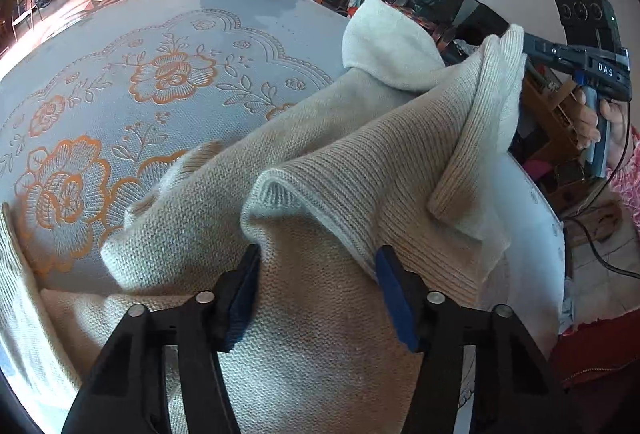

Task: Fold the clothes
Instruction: 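Grasp the sweater's hem with the left gripper while the right gripper holds the cuff, then lift the sweater high with both grippers to hang it open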

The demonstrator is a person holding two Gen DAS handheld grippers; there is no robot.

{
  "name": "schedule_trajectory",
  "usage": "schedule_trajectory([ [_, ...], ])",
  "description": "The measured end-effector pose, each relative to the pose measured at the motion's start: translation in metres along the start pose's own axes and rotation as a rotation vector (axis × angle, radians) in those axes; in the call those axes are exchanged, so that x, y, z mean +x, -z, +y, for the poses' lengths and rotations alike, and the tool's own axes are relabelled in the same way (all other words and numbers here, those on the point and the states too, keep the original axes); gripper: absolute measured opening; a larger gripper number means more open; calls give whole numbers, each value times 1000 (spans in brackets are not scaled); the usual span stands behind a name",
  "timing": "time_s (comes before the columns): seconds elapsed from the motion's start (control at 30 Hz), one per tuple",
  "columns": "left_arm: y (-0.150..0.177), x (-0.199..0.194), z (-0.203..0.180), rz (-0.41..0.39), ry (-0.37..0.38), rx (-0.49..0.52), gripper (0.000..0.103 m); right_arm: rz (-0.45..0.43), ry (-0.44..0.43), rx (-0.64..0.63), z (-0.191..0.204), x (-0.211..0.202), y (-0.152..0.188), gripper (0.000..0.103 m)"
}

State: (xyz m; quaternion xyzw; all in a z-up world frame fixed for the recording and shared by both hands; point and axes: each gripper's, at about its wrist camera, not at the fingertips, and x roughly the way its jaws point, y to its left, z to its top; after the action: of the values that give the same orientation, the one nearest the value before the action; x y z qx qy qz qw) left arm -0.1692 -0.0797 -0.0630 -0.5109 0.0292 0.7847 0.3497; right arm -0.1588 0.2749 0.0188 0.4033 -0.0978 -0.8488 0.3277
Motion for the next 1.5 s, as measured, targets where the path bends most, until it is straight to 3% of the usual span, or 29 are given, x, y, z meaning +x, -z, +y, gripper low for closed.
schedule_trajectory([
  [0.17, 1, 0, -1, 0, -1, -32, 36, 6, 3, 8, -4, 6, 0, 10],
  [0.3, 5, -6, 7, -16, -39, -90, 14, 26, 23, 4, -7, 10, 1, 10],
  [0.5, 13, -16, 5, -48, -71, -112, 11, 148, 132, -59, -12, 32, 10, 24],
  [0.77, 10, -18, 15, -56, -73, -114, 11, 304, 190, -134, -24, 65, 16, 28],
  [0.9, 6, -13, 15, -54, -85, -116, 11, 357, 140, 16, -46, 86, 14, 29],
  [0.93, 5, -13, 15, -56, -94, -120, 11, 372, 137, 67, -52, 91, 15, 23],
  [0.97, 5, -12, 14, -60, -102, -124, 11, 358, 143, 69, -50, 89, 14, 12],
  [1.03, 6, -15, 13, -75, -118, -132, 11, 312, 159, 45, -40, 80, 12, 8],
  [1.27, 5, -38, 4, -180, -191, -150, 9, 151, 216, -42, -4, 49, 7, 7],
  [1.5, -3, -115, -19, -409, -328, -158, 9, -113, 324, -193, 57, -9, -24, 7],
])
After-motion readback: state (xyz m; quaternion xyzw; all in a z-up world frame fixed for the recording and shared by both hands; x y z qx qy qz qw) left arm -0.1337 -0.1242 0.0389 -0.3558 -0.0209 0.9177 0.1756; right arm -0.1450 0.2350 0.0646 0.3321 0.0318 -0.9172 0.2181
